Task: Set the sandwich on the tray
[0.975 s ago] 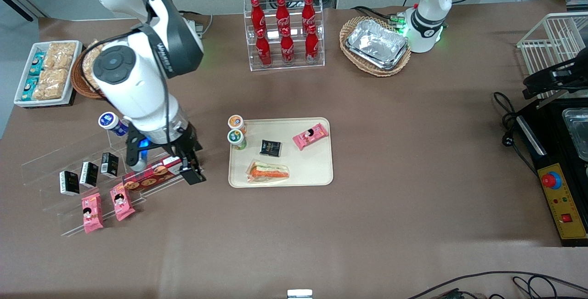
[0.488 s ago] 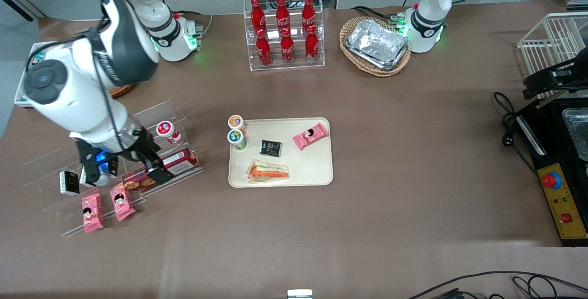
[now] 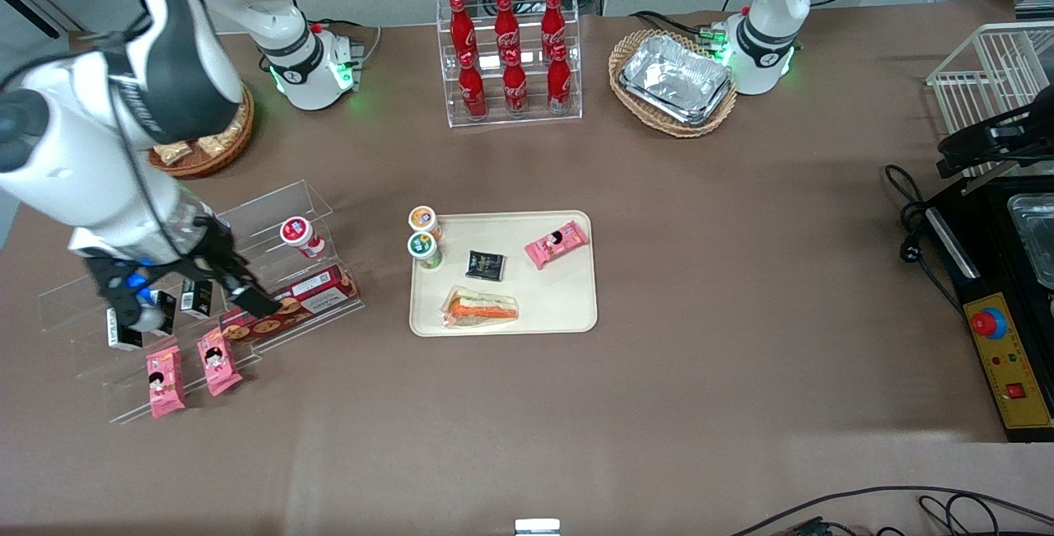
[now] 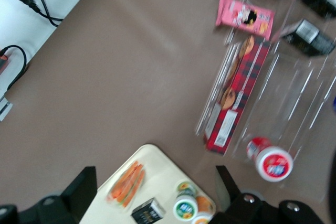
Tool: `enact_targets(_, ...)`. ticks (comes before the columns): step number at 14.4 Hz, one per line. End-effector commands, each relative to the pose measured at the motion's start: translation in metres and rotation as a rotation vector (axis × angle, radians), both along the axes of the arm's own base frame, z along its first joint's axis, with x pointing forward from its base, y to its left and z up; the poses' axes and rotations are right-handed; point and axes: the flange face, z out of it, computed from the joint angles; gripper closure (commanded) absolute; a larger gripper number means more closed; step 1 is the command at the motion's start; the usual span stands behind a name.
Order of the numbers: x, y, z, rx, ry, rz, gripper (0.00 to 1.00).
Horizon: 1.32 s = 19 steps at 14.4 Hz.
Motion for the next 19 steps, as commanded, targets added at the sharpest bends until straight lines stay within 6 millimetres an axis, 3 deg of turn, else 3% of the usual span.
enact_targets(1,-0.016,-0.036,0.014,-0.028,0.004,0.132,0.00)
enact_targets(5,-0.029,-0.071,0.031,-0.058,0.022,0.332,0.00)
enact_targets(14,-0.053,-0.120,0.061,-0.110,0.026,0.783,0.00)
enact_targets(19,-0.054,-0.127,0.059,-0.096,0.058,0.828,0.00)
